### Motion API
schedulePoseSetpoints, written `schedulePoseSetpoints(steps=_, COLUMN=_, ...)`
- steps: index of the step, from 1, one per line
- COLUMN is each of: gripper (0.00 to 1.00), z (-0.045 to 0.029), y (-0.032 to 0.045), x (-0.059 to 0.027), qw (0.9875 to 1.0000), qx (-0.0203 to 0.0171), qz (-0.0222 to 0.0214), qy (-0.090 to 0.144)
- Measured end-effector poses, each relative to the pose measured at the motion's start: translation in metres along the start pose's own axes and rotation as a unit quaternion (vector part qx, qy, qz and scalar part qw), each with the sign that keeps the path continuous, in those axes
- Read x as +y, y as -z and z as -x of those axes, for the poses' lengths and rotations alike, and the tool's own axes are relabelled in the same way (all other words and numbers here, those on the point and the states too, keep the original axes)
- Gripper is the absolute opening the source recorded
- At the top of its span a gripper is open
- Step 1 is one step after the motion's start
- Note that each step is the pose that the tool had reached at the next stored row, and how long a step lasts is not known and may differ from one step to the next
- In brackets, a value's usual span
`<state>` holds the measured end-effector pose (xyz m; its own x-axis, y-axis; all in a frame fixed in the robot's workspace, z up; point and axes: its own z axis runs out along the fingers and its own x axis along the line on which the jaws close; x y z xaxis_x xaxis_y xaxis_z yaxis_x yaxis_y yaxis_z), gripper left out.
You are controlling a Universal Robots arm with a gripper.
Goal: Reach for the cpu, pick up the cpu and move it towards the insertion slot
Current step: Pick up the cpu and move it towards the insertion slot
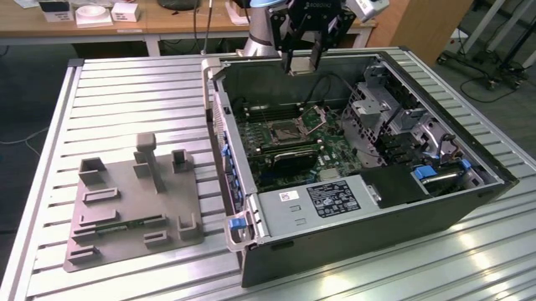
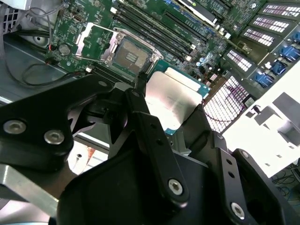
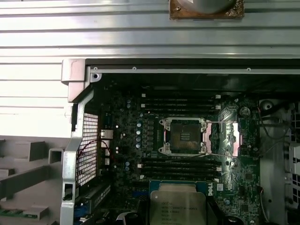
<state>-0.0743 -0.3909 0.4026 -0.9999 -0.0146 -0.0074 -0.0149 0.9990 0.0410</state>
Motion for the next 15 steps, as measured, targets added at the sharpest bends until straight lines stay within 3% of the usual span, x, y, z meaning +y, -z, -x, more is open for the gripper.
schedulePoseSetpoints(steps=15, gripper=0.55, z=0.0040, y=-0.0007, x=0.0058, qw=1.0000, qx=0.0000, qz=0.0000, qy=0.000)
